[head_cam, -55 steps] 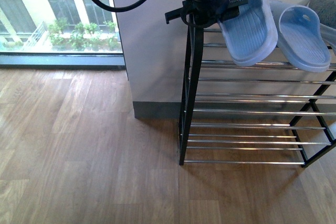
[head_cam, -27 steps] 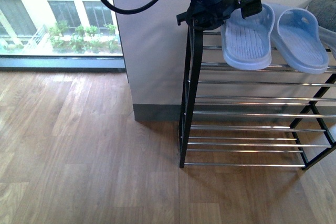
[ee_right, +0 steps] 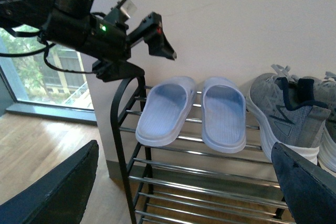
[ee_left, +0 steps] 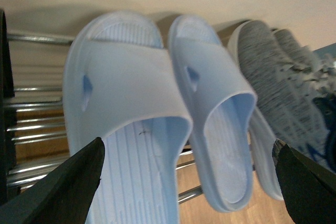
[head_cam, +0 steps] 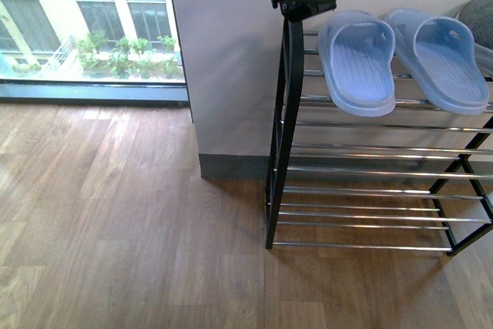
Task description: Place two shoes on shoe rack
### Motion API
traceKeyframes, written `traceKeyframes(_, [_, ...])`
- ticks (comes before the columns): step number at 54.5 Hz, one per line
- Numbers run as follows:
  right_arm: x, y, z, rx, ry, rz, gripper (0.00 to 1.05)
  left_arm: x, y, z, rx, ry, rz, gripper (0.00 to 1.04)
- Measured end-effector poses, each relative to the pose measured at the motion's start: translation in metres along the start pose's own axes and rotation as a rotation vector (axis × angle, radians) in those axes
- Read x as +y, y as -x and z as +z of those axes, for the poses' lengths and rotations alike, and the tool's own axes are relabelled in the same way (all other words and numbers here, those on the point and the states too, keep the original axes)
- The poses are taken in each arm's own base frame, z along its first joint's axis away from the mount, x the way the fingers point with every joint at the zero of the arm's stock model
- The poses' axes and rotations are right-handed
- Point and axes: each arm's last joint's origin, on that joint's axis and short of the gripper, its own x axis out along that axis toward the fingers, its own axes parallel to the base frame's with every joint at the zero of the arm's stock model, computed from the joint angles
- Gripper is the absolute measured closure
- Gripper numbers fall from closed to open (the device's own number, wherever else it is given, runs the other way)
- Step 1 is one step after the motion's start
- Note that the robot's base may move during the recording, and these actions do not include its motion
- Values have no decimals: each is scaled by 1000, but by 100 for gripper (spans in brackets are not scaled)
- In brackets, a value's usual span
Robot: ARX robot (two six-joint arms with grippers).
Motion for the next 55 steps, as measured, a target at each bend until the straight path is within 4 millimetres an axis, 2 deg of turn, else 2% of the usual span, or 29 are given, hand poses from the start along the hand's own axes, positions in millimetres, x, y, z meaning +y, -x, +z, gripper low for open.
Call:
traceKeyframes(7, [0, 0, 0, 0, 0, 0, 9, -8, 32, 14, -39, 5, -85, 9])
traceKeyframes(15, [0, 0, 0, 0, 0, 0, 9, -3, 74, 25, -136, -12, -76, 9])
traceKeyframes(19, [0, 0, 0, 0, 0, 0, 9, 6, 93, 27, -209, -67, 4, 9])
traceKeyframes(25, [0, 0, 0, 0, 0, 0, 9, 26, 119, 24, -317, -176, 214, 9])
traceKeyframes(37, [0, 0, 0, 0, 0, 0, 9, 71, 177, 7, -475, -405, 644, 9])
traceKeyframes(42, [0, 0, 0, 0, 0, 0, 9, 87, 209, -5, -621, -439, 597, 22])
traceKeyframes(47, [0, 0, 0, 0, 0, 0, 9, 101, 249, -29, -736, -465, 570, 39])
traceKeyframes(51, [0, 0, 0, 0, 0, 0, 9, 109, 269, -45, -743, -473, 573, 52])
traceKeyframes(55, [0, 0, 0, 0, 0, 0, 9, 116, 281, -59, -727, -476, 576, 63])
